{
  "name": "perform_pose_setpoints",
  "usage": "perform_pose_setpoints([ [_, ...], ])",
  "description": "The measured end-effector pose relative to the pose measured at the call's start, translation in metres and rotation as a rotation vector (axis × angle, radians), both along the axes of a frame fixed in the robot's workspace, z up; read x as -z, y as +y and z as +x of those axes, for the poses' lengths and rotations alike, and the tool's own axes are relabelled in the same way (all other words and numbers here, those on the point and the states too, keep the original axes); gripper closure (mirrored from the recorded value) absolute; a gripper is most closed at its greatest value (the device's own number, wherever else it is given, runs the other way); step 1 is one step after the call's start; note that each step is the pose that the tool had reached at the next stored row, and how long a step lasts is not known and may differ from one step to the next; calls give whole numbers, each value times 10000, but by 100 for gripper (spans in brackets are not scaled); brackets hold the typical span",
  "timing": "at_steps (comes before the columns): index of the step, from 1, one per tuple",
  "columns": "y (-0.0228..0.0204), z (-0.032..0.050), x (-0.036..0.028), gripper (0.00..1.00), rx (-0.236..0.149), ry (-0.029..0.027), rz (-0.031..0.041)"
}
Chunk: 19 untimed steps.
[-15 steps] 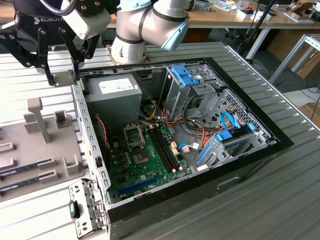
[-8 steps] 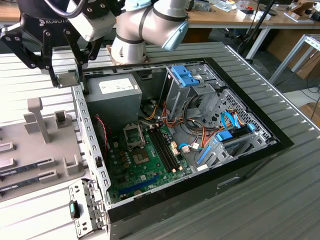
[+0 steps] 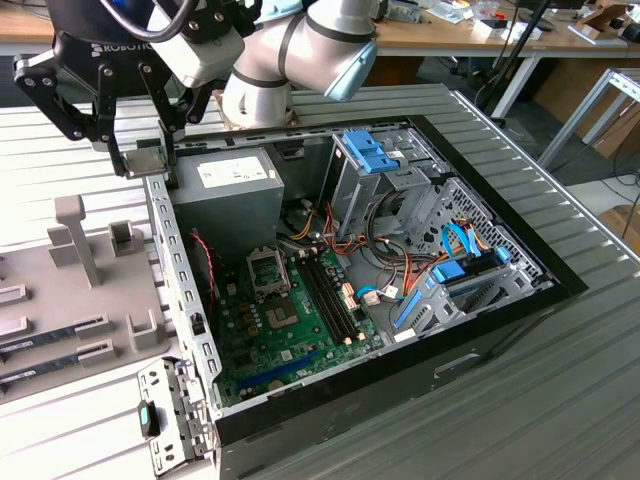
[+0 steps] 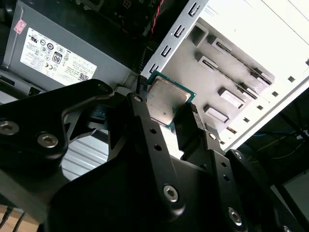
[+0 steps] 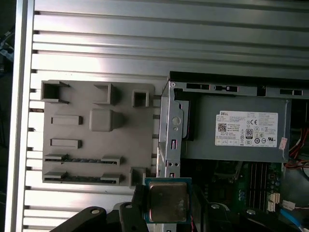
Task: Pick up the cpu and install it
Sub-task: 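Pick up the cpu and move it towards the insertion slot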
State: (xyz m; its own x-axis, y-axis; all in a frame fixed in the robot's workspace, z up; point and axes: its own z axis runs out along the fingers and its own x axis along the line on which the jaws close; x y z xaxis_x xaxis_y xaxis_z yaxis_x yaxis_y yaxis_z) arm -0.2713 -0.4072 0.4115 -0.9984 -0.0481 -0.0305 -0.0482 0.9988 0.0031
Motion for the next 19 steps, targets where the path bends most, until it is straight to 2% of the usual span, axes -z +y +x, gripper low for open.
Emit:
perform_pose_setpoints([
  [19,-74,151,31,53,1,0,0],
])
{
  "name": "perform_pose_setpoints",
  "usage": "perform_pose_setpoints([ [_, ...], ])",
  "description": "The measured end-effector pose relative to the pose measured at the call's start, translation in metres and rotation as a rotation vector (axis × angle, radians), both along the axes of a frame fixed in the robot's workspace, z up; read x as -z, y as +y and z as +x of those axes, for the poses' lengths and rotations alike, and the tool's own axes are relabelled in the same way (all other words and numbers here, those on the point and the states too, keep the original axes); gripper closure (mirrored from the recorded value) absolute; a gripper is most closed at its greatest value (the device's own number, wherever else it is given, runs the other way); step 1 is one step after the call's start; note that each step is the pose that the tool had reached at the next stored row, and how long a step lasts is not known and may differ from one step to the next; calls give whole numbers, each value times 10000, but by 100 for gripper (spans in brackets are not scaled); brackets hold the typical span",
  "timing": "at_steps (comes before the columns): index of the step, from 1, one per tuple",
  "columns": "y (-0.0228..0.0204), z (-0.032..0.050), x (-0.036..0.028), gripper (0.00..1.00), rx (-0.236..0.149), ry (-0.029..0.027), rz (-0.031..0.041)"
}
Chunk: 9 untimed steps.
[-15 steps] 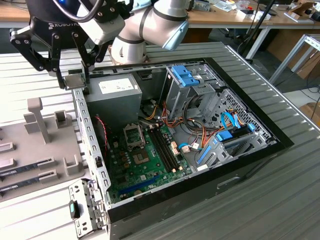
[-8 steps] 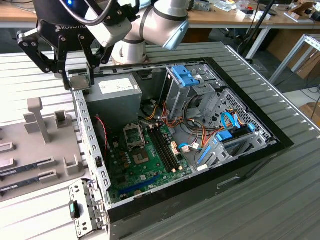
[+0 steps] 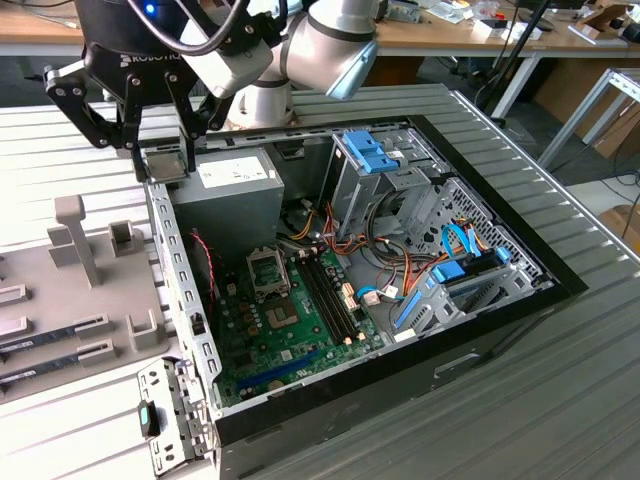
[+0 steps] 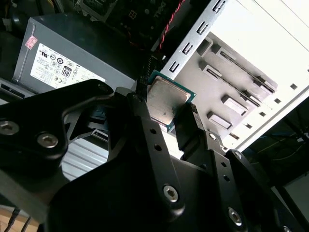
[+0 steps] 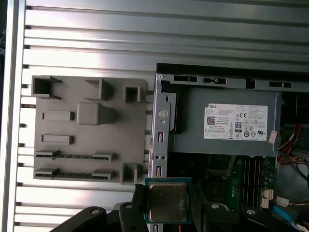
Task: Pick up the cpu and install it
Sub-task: 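Pick up the cpu and move it towards the insertion slot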
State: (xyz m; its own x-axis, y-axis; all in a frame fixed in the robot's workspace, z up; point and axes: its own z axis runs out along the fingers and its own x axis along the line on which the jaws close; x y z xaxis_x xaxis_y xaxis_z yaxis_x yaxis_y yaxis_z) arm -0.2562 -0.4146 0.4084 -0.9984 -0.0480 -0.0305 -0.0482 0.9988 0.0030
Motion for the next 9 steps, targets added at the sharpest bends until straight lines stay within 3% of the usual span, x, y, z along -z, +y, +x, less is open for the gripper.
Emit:
perform_pose_setpoints([
  [9,-29,64,14,53,-1,0,1],
])
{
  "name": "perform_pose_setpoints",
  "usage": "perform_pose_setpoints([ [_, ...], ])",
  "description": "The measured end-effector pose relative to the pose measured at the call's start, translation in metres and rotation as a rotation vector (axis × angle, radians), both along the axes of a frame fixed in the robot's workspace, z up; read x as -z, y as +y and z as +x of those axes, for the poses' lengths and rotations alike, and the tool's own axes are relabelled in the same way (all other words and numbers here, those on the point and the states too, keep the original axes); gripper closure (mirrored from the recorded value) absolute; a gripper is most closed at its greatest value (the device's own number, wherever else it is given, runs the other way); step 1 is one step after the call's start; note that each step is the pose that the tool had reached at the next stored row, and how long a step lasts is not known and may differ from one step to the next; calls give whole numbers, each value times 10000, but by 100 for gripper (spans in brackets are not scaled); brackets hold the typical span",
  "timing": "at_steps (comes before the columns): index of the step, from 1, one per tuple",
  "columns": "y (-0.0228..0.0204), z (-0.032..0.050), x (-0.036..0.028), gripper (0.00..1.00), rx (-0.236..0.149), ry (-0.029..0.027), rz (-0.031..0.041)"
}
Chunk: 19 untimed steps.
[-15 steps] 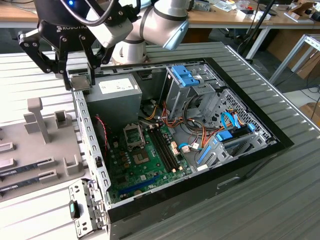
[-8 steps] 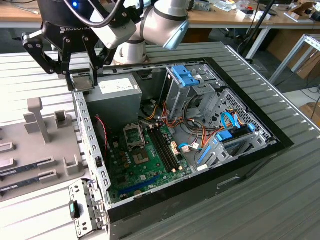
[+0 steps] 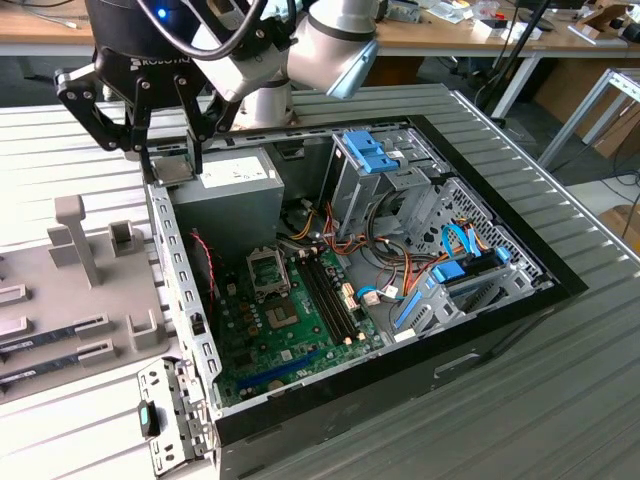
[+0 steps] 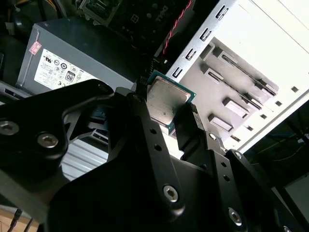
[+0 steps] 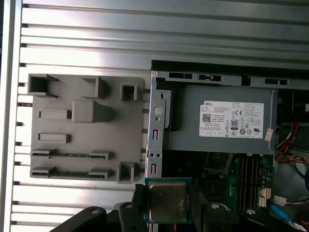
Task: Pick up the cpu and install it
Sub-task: 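Pick up the cpu and move it towards the insertion slot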
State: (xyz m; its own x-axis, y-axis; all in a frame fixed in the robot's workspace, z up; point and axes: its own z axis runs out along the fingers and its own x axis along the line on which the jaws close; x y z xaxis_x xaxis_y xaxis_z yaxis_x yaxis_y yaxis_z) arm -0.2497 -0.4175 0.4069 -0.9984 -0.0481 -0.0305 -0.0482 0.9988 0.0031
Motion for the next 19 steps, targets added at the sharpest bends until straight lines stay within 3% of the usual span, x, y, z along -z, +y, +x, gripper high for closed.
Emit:
perform_pose_setpoints([
  [19,-59,151,38,53,1,0,0],
])
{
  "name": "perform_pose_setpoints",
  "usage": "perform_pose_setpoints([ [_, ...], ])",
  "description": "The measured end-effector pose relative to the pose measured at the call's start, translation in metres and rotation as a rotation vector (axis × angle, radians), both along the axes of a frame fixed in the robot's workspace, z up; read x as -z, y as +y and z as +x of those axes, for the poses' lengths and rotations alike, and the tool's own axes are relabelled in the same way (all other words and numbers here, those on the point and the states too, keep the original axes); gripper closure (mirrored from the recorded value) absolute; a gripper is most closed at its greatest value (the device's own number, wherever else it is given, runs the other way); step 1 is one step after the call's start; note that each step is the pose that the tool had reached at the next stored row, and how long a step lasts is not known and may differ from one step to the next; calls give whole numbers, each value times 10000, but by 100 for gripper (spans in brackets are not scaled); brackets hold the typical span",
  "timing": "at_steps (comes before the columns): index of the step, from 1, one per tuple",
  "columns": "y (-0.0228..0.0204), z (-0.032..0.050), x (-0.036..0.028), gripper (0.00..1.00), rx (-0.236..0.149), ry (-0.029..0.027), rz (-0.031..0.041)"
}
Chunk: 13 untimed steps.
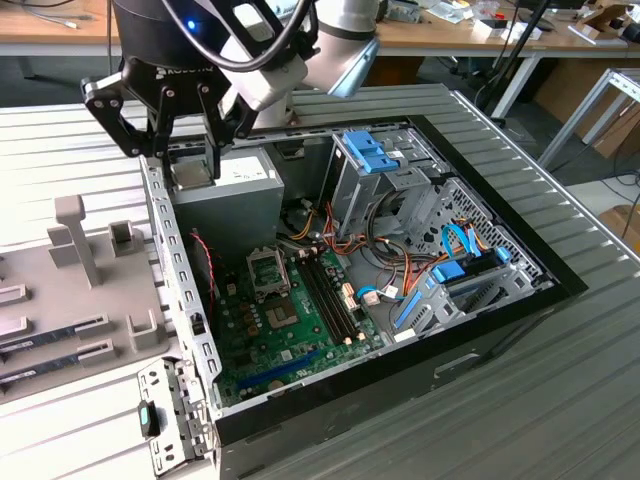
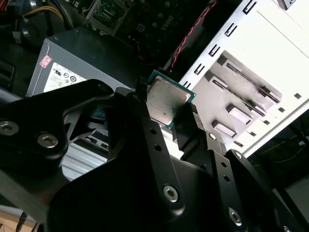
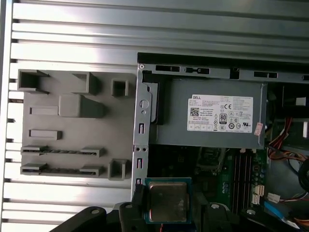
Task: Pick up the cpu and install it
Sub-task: 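Pick up the cpu and move it towards the insertion slot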
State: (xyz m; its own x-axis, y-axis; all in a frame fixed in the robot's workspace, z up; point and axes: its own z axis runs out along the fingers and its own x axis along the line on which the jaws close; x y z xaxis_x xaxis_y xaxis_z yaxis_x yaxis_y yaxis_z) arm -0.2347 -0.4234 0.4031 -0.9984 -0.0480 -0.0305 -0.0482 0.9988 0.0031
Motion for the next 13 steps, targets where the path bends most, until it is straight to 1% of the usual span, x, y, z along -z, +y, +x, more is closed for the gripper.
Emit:
perform_pose_setpoints([
  [6,-21,51,14,53,-1,0,0],
  [13,-37,85,24,53,0,1,-1],
])
